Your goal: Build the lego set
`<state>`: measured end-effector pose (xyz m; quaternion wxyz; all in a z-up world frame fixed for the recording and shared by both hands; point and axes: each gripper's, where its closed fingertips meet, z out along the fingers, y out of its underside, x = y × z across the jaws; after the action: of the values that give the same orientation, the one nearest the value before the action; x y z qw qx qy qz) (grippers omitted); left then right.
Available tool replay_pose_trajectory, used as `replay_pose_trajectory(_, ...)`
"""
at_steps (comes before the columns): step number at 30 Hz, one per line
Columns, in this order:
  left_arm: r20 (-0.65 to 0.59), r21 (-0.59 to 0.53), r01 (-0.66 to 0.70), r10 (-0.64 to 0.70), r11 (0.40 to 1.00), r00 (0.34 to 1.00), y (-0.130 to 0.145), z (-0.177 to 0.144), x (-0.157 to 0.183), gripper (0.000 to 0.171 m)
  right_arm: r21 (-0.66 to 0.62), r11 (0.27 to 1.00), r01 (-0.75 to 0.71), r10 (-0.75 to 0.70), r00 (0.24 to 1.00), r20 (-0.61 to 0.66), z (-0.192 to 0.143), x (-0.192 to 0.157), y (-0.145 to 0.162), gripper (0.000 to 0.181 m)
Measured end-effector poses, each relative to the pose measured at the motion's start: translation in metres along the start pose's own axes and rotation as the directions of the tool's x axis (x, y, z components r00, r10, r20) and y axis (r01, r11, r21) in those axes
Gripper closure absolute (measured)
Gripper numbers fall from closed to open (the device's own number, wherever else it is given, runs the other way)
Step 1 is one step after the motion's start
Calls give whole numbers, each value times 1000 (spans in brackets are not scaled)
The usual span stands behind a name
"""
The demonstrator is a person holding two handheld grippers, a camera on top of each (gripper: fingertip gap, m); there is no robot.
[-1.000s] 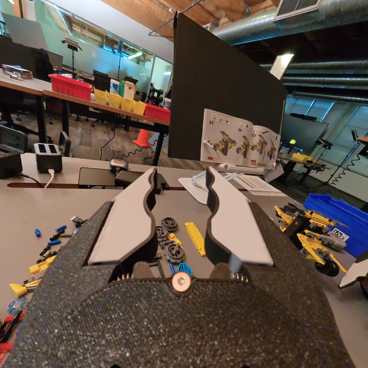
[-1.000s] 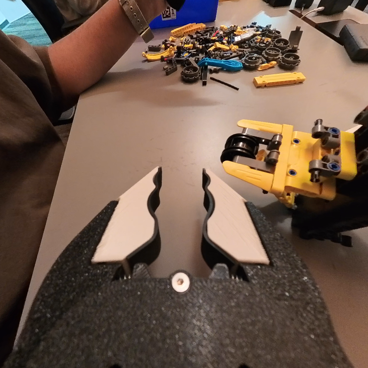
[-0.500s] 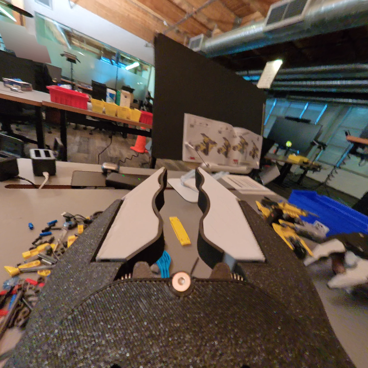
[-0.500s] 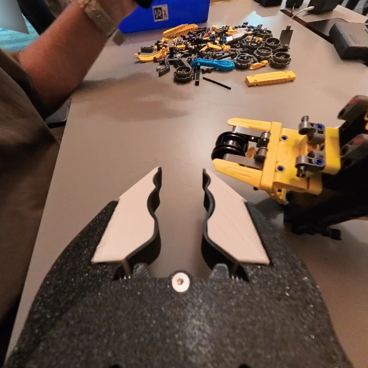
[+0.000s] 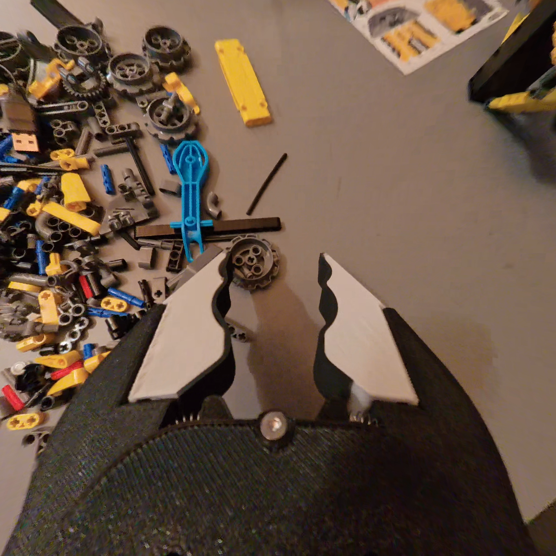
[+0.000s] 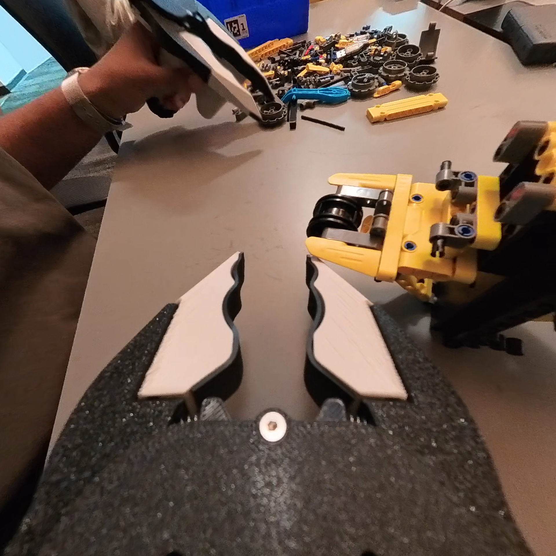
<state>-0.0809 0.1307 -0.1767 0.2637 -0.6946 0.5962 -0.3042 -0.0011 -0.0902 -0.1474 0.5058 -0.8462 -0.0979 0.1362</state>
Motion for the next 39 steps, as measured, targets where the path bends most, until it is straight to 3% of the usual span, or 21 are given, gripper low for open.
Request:
replay_pose_trajectory(2,71,-28,-44,45,999,996,2,2,-7,127,7,1000,4,-4,1000,-3,-1,0,-1,141)
replay_pose_trajectory(7,122,-17,-89,90,996,988,-2,-2,-10,171,14,1000,20,-20,1000,-10,-2,-1,-2,141)
replay_pose_trajectory(11,49,79,-6,2,997,999,-10,-11,-7,171,7,999,35,-35,999,-16,-1,-2,-1,141)
replay_pose_trajectory(14,35,84,35,-38,996,999,-6,-13,-8,129,6,999,51,-50,999,-19,-1,-3,-1,141)
replay_pose_trajectory(16,77,55,12,-16,998,997,0,-12,-10,119,1,998,59,-59,998,-22,0,-4,0,141)
replay_pose_trajectory(25,198,-78,-80,94,994,976,17,0,-20,132,13,999,38,-38,999,-11,-1,-3,-2,141)
replay_pose_trajectory(27,194,-69,-77,89,995,977,15,0,-20,141,13,999,43,-43,999,-12,-2,-4,-2,141)
replay_pose_trajectory(39,74,47,-57,53,997,996,-8,-8,8,144,5,999,52,-52,999,-13,-1,-4,-1,141)
